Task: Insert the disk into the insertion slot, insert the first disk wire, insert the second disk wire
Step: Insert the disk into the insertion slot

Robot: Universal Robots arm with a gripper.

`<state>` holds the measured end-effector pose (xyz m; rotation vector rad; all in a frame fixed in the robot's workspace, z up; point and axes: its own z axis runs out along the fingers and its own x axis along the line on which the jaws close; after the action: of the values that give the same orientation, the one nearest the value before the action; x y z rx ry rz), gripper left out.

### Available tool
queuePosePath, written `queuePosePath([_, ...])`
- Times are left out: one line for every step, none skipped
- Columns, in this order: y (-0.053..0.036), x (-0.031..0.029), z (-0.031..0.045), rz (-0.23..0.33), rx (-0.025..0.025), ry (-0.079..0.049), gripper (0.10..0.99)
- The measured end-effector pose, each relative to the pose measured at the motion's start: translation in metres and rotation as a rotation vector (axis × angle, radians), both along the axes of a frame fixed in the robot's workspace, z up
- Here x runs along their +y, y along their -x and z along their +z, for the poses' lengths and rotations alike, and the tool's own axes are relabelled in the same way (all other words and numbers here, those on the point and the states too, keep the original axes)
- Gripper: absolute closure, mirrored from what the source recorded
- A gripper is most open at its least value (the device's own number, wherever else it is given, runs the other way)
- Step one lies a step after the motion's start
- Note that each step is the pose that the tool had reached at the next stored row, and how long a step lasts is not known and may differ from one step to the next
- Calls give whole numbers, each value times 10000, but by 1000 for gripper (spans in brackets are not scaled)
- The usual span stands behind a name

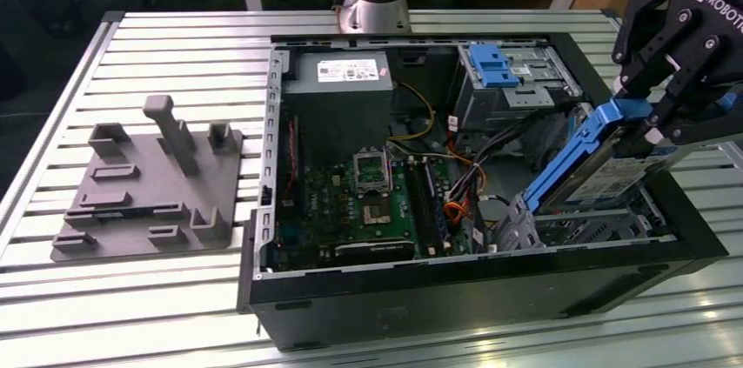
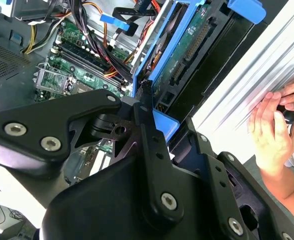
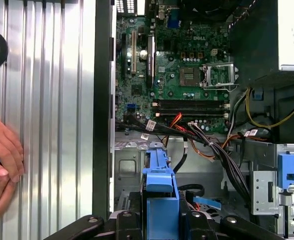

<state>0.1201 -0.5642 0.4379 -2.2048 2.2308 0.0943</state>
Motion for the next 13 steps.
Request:
queuePosePath([0,0,-5,0,0,0,722])
queuePosePath([0,0,-12,0,0,1,722])
queuePosePath([0,0,-18,0,1,0,722])
queuePosePath([0,0,-26,0,0,0,722])
queuePosePath([0,0,-34,0,0,0,722])
queuePosePath([0,0,-42,0,0,0,722])
queuePosePath([0,0,-50,0,0,1,722])
queuePosePath([0,0,-59,0,0,0,722])
queuePosePath([0,0,-70,0,0,0,722])
queuePosePath([0,0,-81,0,0,0,722])
queuePosePath([0,0,-91,0,0,0,722])
queuePosePath([0,0,-104,0,0,1,722])
queuePosePath([0,0,-116,0,0,0,722])
